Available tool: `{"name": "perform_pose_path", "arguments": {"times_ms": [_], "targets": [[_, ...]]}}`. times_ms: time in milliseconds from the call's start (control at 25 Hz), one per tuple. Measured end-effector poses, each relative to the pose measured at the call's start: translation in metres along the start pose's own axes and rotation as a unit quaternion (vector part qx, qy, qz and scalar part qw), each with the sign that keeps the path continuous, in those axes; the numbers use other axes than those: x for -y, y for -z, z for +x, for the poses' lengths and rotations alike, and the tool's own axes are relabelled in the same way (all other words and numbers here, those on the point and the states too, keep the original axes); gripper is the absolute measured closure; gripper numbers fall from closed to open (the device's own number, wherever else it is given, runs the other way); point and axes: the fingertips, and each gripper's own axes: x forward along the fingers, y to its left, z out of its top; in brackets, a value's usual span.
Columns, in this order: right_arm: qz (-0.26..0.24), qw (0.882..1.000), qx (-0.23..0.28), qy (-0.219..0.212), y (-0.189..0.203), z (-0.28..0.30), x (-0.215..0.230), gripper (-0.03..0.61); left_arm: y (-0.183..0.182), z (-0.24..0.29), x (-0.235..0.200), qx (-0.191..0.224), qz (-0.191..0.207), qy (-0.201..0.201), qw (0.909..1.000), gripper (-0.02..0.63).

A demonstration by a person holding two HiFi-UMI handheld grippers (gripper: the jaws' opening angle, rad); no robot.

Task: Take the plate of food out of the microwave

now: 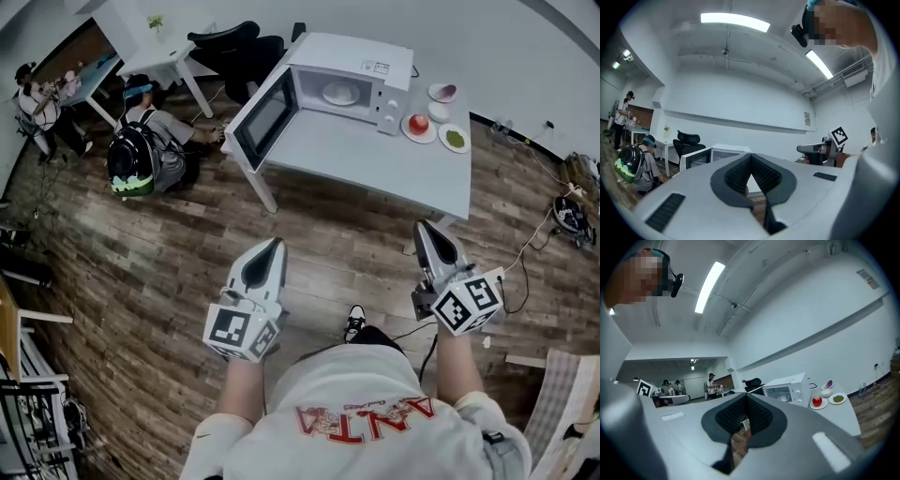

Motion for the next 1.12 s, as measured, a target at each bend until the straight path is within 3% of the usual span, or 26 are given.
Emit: {"name": "perform_pose_path", "arguments": {"times_ms": [440,680,1120], "targets": [[0.019,1.000,-0.004,-0.002,-0.024,0.090,0.119,0.578,-0.007,0.141,-0.025,-0.014,0.006,-0.016,0.9997,0.606],[0.026,1.000,-0.013,0.007,-0.019,0.134,0.144,0.578,-0.007,0.190,-0.056,-0.022,0.007,-0.007,0.9997,0.606],[0.024,0.996,-0.004,0.083,-0.027,0.241,0.154,0.578,-0.018,0.285,-0.159,-0.009,0.022,0.058,0.9980,0.606]]}}
